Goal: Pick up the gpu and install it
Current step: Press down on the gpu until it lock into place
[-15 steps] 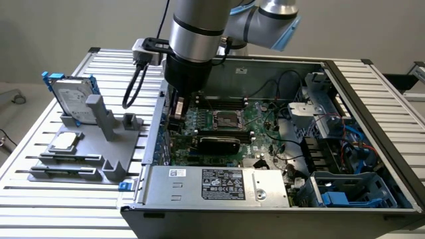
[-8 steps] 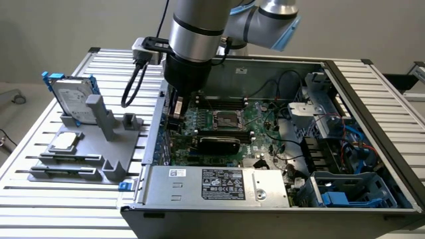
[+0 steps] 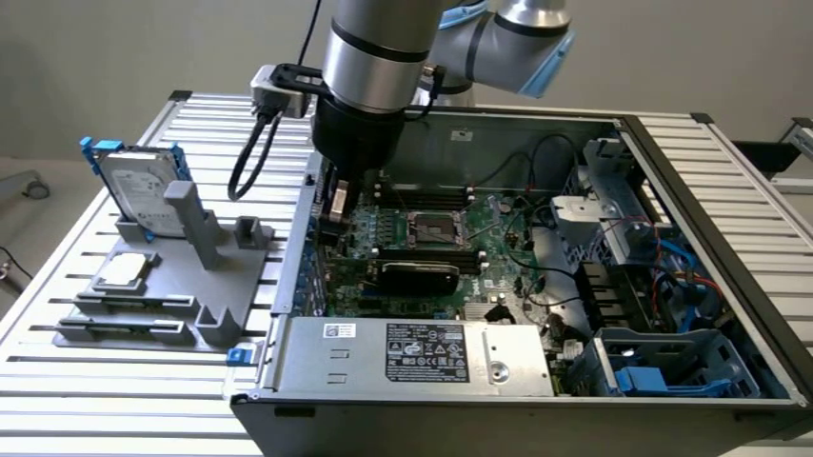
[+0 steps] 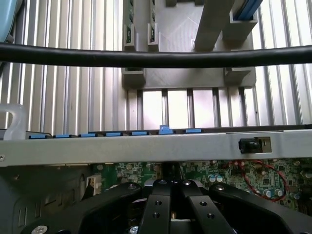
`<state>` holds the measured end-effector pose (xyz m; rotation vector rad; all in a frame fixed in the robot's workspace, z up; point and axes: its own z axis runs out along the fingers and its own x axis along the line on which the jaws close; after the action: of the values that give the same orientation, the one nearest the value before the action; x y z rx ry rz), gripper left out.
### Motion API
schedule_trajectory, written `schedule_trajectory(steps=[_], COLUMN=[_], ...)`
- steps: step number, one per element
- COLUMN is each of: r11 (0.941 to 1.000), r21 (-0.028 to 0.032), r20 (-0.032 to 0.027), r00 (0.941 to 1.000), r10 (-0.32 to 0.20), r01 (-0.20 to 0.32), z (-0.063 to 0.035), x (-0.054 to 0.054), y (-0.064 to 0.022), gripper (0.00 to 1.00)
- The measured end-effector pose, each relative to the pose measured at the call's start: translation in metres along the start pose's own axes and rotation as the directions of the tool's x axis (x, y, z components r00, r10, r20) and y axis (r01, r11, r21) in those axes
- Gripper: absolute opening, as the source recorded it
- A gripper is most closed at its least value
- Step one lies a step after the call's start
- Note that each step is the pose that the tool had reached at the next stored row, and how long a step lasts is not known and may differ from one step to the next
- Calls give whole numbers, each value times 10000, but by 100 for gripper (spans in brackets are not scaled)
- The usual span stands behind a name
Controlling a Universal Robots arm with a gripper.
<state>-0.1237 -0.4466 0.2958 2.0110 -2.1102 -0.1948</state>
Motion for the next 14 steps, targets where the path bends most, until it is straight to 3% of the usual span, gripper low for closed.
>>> schedule_trajectory(steps=[14], r11=[9999], r21=[-22], r20=[-67], r00=[9999], r10=[107], r01=[-107], z=[9], x=[-1], y=[-2], gripper=[11])
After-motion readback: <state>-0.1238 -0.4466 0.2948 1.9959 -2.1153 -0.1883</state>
